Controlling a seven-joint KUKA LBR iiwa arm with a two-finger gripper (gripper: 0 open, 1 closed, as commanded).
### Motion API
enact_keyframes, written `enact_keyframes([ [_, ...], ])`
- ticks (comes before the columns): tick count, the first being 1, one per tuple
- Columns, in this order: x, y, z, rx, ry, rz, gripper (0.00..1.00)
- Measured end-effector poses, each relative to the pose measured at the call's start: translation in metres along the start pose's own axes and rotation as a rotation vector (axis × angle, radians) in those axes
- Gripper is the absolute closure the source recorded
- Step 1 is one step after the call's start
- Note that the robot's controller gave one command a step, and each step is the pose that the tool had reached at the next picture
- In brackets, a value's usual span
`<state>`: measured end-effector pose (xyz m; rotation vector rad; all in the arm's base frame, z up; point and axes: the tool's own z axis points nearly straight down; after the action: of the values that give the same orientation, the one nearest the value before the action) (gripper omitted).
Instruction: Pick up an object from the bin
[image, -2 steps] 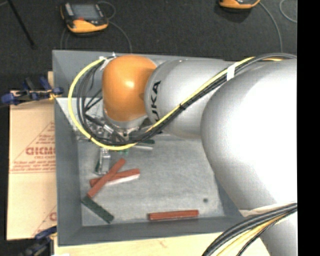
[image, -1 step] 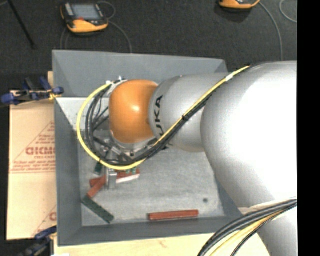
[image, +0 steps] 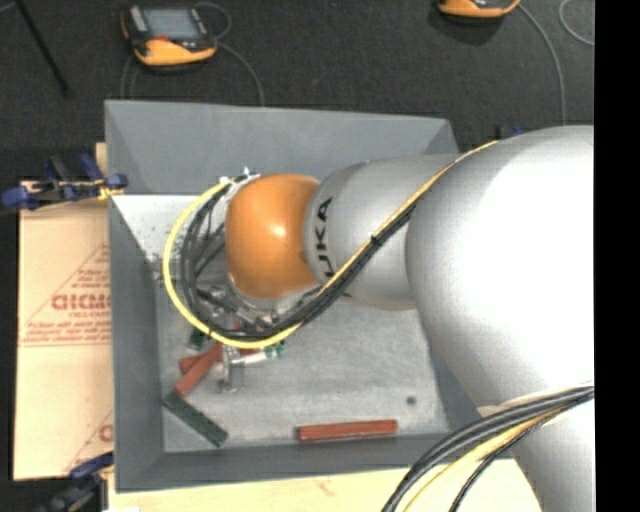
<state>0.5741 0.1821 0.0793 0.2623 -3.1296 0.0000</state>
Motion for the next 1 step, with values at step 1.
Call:
enact_keyframes([
  [1,0.0132,-0.0262,0.0082,-0.001,-0.006,-0.249,1.0],
])
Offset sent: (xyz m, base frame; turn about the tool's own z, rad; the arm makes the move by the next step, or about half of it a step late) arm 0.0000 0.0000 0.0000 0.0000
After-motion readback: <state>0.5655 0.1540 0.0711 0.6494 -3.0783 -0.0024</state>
